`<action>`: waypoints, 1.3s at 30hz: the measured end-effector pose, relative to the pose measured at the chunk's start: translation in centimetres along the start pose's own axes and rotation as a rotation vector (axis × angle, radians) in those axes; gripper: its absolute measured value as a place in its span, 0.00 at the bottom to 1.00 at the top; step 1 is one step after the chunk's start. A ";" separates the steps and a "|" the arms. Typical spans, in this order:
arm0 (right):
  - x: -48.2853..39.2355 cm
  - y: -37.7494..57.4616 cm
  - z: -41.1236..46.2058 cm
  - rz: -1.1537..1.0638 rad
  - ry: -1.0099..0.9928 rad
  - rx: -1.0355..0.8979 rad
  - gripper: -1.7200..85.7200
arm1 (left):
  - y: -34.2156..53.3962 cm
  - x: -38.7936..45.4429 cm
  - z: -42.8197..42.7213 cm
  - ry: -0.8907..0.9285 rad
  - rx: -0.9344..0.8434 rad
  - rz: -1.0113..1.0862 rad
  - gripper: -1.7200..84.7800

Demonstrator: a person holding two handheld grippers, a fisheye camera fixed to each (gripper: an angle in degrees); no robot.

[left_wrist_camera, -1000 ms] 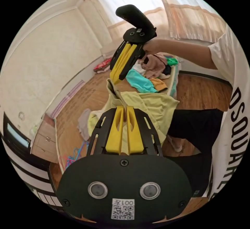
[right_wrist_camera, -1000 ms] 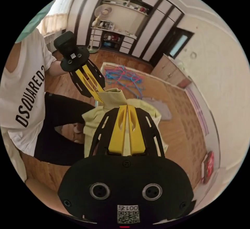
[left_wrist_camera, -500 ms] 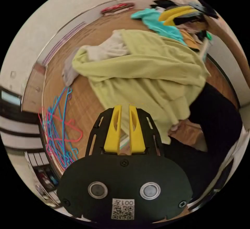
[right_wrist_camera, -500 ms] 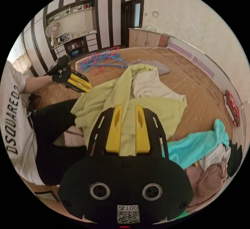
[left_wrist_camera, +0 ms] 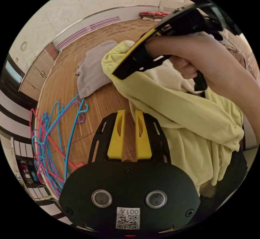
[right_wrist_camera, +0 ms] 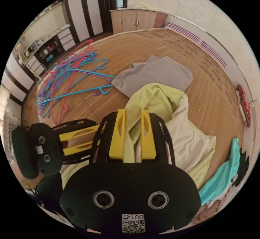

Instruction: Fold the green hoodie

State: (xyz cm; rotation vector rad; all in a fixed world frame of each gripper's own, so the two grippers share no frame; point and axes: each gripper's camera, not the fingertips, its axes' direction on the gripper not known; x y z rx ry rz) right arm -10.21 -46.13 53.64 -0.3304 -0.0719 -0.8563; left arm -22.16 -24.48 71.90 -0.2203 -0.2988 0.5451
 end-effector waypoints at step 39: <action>4.7 -13.0 11.8 -0.095 -0.055 -0.024 0.10 | 0.8 5.0 1.9 -0.117 0.058 0.138 0.05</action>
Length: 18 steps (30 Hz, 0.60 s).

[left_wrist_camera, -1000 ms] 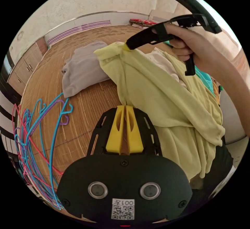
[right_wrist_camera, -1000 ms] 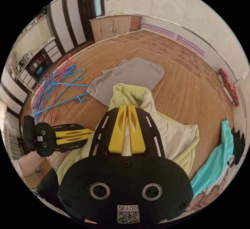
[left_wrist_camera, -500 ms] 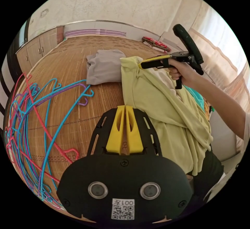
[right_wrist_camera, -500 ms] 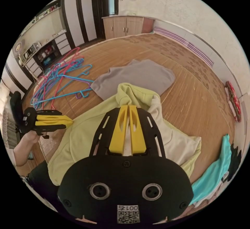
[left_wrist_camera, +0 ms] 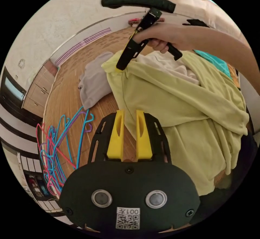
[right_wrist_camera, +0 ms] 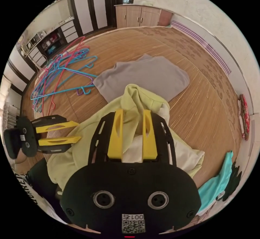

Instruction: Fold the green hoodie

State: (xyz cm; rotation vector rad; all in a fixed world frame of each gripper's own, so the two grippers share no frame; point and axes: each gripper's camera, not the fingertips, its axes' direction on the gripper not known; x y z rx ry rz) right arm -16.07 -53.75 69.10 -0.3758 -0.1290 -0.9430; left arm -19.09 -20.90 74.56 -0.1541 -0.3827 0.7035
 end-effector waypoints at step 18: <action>-1.4 -5.8 4.4 -0.078 -0.086 0.081 0.04 | 2.8 -1.5 -5.2 0.033 0.078 -0.252 0.01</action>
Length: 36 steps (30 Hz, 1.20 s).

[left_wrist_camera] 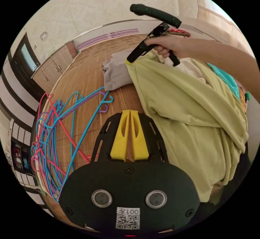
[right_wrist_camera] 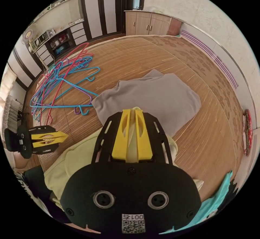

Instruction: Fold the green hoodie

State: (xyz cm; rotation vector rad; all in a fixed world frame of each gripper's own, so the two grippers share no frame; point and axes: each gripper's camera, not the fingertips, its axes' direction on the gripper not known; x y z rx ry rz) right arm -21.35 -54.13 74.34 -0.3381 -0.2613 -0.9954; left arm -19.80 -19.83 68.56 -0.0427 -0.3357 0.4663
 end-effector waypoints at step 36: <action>-25.8 45.7 -11.5 0.366 0.337 -0.031 0.08 | -7.9 22.1 -6.2 -0.099 -0.180 0.419 0.01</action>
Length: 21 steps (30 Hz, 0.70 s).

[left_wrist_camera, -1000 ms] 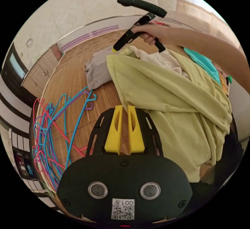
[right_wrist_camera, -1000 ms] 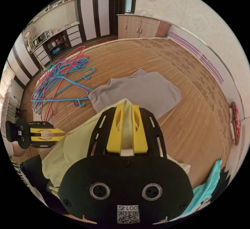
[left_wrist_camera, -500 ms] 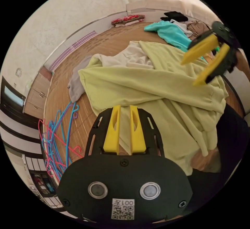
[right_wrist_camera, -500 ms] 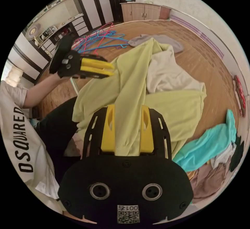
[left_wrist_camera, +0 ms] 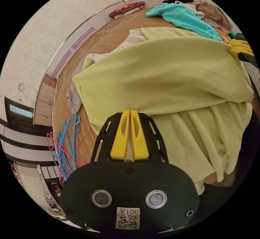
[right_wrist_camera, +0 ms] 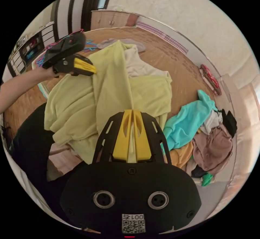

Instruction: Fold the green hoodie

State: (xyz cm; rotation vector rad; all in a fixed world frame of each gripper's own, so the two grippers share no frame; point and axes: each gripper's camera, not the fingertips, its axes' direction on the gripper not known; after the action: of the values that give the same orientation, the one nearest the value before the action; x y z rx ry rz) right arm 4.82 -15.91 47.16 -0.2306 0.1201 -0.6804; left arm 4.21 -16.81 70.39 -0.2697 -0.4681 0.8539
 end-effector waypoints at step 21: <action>1.3 18.0 3.9 0.121 -0.236 0.028 0.14 | -0.3 2.5 -8.4 0.247 0.186 0.048 0.01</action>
State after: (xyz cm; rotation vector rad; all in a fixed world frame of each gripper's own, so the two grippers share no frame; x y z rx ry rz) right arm 17.48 -2.48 46.42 -0.2729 -0.1004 -0.5302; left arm 10.01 -15.44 63.94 -0.2116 -0.1509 0.8912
